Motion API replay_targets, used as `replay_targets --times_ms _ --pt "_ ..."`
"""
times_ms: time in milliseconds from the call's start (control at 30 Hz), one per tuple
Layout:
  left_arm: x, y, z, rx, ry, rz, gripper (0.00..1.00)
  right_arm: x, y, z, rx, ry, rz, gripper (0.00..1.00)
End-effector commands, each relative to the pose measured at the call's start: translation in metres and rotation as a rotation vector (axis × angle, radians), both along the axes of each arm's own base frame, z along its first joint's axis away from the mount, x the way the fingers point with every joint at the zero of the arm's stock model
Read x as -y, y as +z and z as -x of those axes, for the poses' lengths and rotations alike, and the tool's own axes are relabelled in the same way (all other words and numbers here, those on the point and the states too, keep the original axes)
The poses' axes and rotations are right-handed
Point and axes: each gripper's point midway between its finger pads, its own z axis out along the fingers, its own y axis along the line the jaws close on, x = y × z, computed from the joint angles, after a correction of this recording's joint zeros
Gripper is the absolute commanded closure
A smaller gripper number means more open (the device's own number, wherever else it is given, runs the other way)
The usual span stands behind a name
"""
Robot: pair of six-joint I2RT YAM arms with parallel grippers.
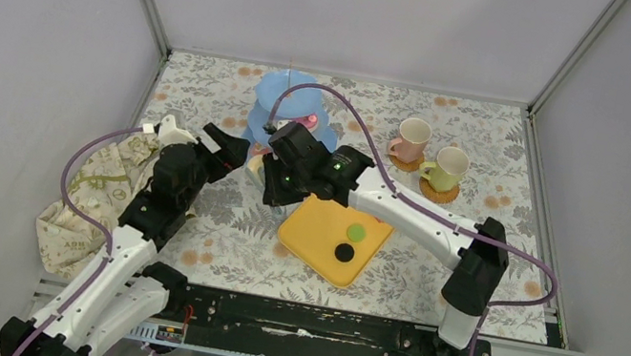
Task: Serve the afternoon tea
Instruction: Place the desert on the desert table.
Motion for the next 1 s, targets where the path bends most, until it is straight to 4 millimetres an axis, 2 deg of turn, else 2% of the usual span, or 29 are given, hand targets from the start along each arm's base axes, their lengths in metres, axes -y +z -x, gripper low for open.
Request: replay_targets --times_ms 0,233,400,667,967 --pt "-0.007 0.017 0.001 0.03 0.037 -0.01 0.0 -0.012 0.019 -0.004 0.041 0.004 -0.031 1.0" --pt "-0.009 0.022 0.001 0.036 0.047 -0.016 0.0 -0.019 0.019 -0.004 0.046 0.014 -0.027 1.0" --pt "-0.009 0.025 0.001 0.04 0.042 -0.023 0.0 -0.019 0.026 -0.008 0.067 0.007 -0.031 1.0" --pt "-0.017 0.029 0.004 0.055 0.071 -0.04 0.0 -0.031 0.026 -0.015 0.069 0.015 -0.026 1.0" --pt "-0.016 0.029 0.003 0.059 0.067 -0.036 0.0 -0.036 0.021 -0.034 0.072 -0.018 -0.014 1.0"
